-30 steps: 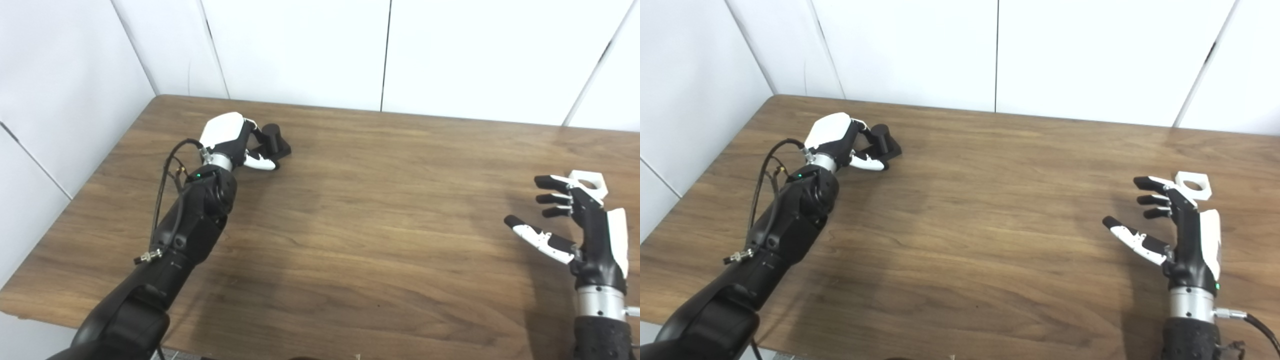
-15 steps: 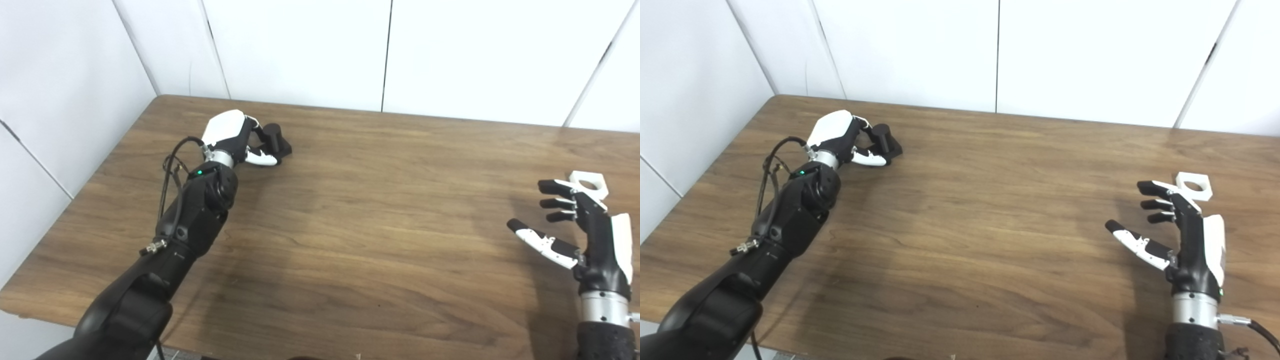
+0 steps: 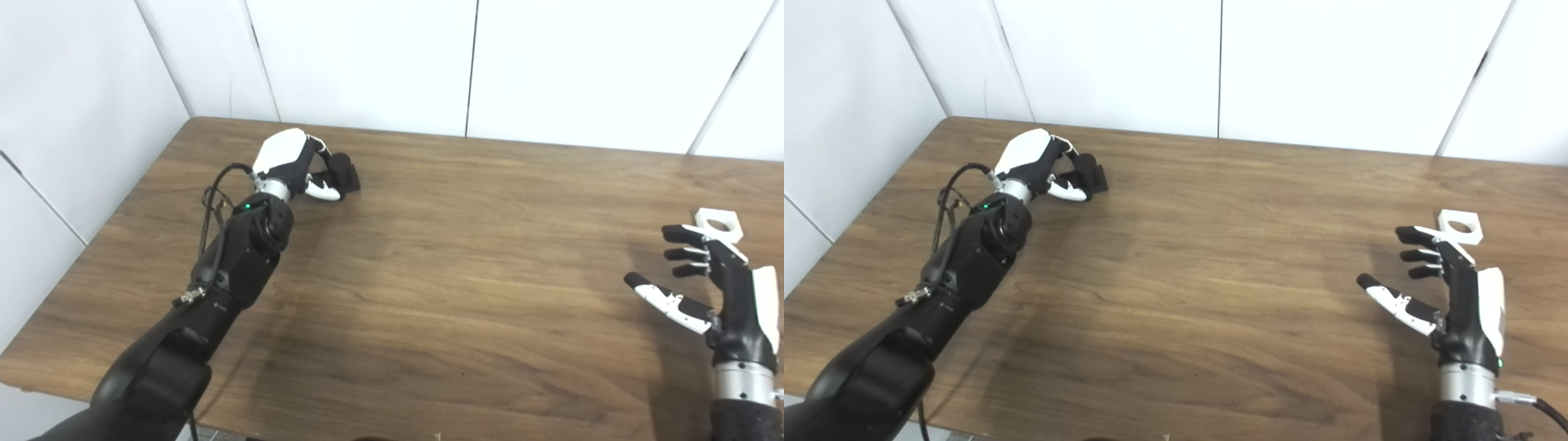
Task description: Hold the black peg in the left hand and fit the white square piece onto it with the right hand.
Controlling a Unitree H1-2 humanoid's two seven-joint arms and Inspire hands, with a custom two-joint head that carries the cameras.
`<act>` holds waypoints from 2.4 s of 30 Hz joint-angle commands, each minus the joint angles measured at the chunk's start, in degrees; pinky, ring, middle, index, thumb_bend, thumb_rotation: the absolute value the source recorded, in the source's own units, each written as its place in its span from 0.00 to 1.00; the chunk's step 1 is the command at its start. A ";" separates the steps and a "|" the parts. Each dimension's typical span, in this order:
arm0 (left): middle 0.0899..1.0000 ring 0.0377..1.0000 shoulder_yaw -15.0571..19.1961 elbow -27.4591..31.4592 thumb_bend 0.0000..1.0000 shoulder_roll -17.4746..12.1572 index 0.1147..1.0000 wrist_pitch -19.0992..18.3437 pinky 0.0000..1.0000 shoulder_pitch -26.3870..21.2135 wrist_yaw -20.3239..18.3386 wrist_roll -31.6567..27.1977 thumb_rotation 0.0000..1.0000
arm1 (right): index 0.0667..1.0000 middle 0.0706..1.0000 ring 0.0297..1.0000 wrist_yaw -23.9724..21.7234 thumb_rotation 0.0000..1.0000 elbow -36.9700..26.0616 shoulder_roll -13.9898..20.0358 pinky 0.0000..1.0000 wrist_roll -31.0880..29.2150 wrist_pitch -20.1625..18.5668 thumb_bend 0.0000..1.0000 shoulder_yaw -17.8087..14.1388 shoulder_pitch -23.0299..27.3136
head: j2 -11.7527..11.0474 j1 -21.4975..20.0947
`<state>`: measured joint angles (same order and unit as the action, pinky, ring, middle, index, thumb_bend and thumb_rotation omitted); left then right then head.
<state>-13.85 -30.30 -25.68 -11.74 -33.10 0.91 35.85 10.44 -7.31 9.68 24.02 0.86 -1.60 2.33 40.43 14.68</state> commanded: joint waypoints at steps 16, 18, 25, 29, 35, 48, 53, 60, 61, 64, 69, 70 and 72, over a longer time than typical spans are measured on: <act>0.77 0.79 -5.76 -0.67 0.52 -2.53 0.42 16.94 0.66 0.87 -6.12 -3.73 0.08 | 0.66 0.68 0.62 -0.51 0.17 -1.92 0.94 0.52 0.45 1.25 0.66 -0.37 2.19 | 0.26 -0.77; 0.77 0.80 -6.17 0.53 0.52 -2.89 0.42 18.71 0.69 0.92 -7.58 -4.94 0.08 | 0.66 0.69 0.62 -0.77 0.17 -2.11 0.95 0.52 0.32 0.97 0.66 -0.29 2.25 | 0.29 -0.90; 0.77 0.82 -6.43 4.24 0.52 -3.44 0.42 23.00 0.73 0.87 -14.03 -9.95 0.08 | 0.66 0.68 0.62 -0.82 0.19 -2.12 0.82 0.52 0.93 1.02 0.65 0.00 2.41 | 0.33 -1.50; 0.77 0.80 -6.31 6.16 0.52 -3.32 0.42 25.40 0.71 0.73 -19.19 -14.32 0.08 | 0.66 0.68 0.62 -0.79 0.20 -2.06 0.62 0.52 1.04 0.88 0.65 0.05 2.43 | 0.36 -1.77; 0.76 0.79 -6.64 8.63 0.52 -2.59 0.42 27.43 0.70 0.72 -23.06 -16.75 0.08 | 0.65 0.68 0.62 -0.56 0.20 -2.03 0.19 0.52 1.18 0.94 0.66 0.01 2.29 | 0.56 -2.41; 0.76 0.82 -8.85 15.03 0.52 0.34 0.42 28.99 0.71 2.20 -27.51 -16.92 0.07 | 0.66 0.68 0.62 -0.03 0.16 -1.47 -0.31 0.53 1.22 2.03 0.65 -0.19 2.10 | 0.64 -4.42; 0.77 0.81 -9.52 15.93 0.52 1.00 0.42 29.60 0.71 3.31 -28.29 -16.65 0.07 | 0.66 0.67 0.62 0.04 0.17 -1.89 -0.39 0.52 1.99 1.48 0.65 0.00 2.12 | 1.11 -5.81; 0.77 0.81 -11.45 17.58 0.52 1.10 0.42 31.52 0.69 4.86 -29.16 -15.85 0.07 | 0.67 0.70 0.64 -0.27 0.17 -2.99 -0.79 0.54 2.52 0.65 0.64 0.16 2.33 | 2.06 -8.65; 0.78 0.81 -11.86 17.69 0.52 1.09 0.42 31.89 0.69 5.02 -29.07 -15.36 0.07 | 0.67 0.70 0.64 -0.33 0.17 -3.15 -0.85 0.54 2.59 0.49 0.64 0.18 2.35 | 2.06 -8.65; 0.78 0.81 -14.02 17.75 0.52 0.95 0.42 34.17 0.67 5.20 -28.08 -10.67 0.08 | 0.66 0.69 0.63 0.26 0.15 -3.17 -1.16 0.53 3.15 0.86 0.64 0.24 2.59 | 2.56 -9.80; 0.77 0.80 -16.60 16.68 0.52 1.96 0.42 36.42 0.66 5.80 -26.61 -6.19 0.07 | 0.66 0.70 0.63 -0.08 0.15 -4.27 -1.72 0.53 3.45 -0.35 0.64 0.09 2.64 | 2.78 -10.25; 0.77 0.80 -17.07 16.36 0.52 2.08 0.42 36.86 0.67 5.77 -26.29 -5.60 0.07 | 0.66 0.70 0.63 -0.18 0.15 -4.42 -1.74 0.53 3.47 -0.49 0.64 0.07 2.64 | 2.78 -10.25; 0.77 0.79 -18.13 15.65 0.52 2.27 0.42 37.65 0.66 5.59 -25.44 -4.06 0.07 | 0.66 0.70 0.63 -0.29 0.16 -4.69 -1.70 0.53 3.53 -0.67 0.64 0.02 2.62 | 2.91 -10.32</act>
<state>-27.94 -12.88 -24.73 23.60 -29.05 -22.25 27.80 9.68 -9.74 8.09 27.35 -0.05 -1.38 3.05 43.33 4.31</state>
